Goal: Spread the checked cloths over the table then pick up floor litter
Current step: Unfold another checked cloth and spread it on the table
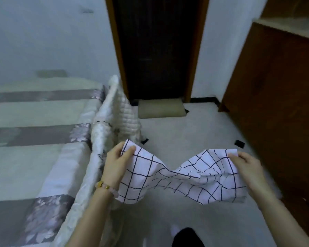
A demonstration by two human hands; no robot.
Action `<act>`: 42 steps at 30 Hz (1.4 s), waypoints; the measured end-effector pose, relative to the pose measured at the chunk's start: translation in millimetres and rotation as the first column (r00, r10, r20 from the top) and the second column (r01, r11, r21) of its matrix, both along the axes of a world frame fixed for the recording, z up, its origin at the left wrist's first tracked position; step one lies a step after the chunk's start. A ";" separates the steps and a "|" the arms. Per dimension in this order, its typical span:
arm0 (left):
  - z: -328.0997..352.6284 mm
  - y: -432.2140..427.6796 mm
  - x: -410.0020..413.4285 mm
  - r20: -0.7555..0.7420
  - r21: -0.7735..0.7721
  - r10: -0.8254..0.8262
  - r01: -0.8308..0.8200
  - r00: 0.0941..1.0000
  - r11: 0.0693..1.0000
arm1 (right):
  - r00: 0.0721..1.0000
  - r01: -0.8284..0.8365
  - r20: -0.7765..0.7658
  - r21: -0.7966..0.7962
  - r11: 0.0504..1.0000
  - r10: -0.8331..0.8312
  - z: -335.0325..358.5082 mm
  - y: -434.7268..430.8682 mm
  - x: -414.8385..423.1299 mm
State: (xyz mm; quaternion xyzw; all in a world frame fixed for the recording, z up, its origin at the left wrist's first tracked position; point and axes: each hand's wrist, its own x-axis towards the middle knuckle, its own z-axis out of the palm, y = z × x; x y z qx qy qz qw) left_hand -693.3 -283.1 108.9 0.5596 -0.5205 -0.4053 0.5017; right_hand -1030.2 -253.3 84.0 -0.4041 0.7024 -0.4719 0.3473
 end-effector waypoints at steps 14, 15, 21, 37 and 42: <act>91.7 34.7 168.9 -0.216 -0.156 0.844 -0.871 0.491 0.467 | 0.559 -0.797 -0.049 -0.308 0.520 0.828 102.8 -309.1 266.8; 91.1 43.8 181.6 -0.221 -0.155 0.872 -0.898 0.437 0.411 | 0.507 -0.821 -0.026 -0.319 0.474 0.861 105.2 -316.6 292.3; 62.8 90.4 255.0 -0.209 -0.088 0.963 -0.984 0.172 0.156 | 0.300 -0.898 0.081 -0.313 0.310 0.951 96.2 -340.1 434.5; -85.5 101.9 301.1 -0.062 0.384 0.985 -0.915 -0.160 -0.124 | 0.030 -1.000 -0.019 0.003 0.030 0.999 -32.3 -386.4 630.2; -112.5 91.1 310.0 0.132 0.488 0.957 -0.823 -0.259 -0.290 | -0.029 -0.989 -0.030 0.143 -0.024 0.999 -74.6 -398.3 663.1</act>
